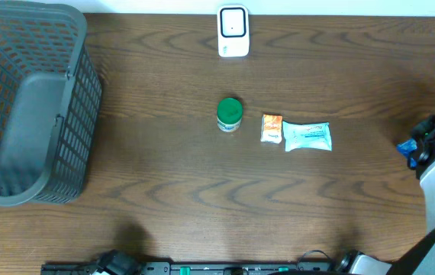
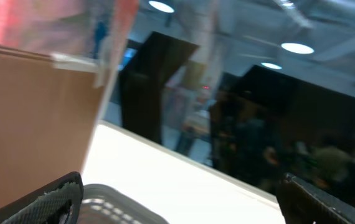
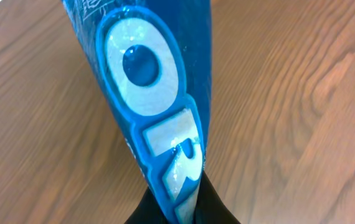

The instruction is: Scan the item barcode

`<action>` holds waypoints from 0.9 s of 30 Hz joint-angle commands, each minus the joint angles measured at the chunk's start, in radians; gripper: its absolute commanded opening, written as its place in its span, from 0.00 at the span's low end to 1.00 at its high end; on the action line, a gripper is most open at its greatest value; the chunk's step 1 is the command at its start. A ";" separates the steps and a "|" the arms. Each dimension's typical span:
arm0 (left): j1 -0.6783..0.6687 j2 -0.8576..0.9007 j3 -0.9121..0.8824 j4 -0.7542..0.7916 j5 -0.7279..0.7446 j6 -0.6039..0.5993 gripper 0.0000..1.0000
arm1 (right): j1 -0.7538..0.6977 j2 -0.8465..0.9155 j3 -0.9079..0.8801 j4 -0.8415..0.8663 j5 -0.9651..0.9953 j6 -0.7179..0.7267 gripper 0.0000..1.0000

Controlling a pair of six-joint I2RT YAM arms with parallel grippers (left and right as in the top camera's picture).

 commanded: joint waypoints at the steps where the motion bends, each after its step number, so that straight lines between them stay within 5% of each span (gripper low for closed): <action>1: 0.058 0.004 -0.014 0.018 -0.141 -0.069 0.99 | -0.060 0.100 0.008 0.093 0.015 -0.054 0.01; 7: 0.104 0.005 -0.014 0.022 -0.344 -0.079 0.98 | -0.124 0.329 0.079 0.243 0.011 -0.130 0.01; 16: 0.104 0.005 -0.014 0.022 -0.520 -0.069 0.98 | -0.187 0.601 0.407 0.068 0.014 -0.169 0.01; 17: 0.104 0.005 -0.014 0.022 -0.520 -0.069 0.98 | -0.192 0.602 0.433 0.043 0.014 -0.175 0.08; 19: 0.104 0.005 -0.014 0.022 -0.520 -0.069 0.98 | -0.204 0.593 0.505 -0.025 0.014 -0.198 0.67; 21: 0.104 0.005 -0.014 0.021 -0.520 -0.054 0.98 | -0.208 0.580 0.566 -0.099 0.014 -0.211 0.98; 27: 0.104 0.010 -0.014 0.145 -0.520 -0.013 0.98 | -0.186 0.521 0.750 -0.411 -0.124 -0.209 0.99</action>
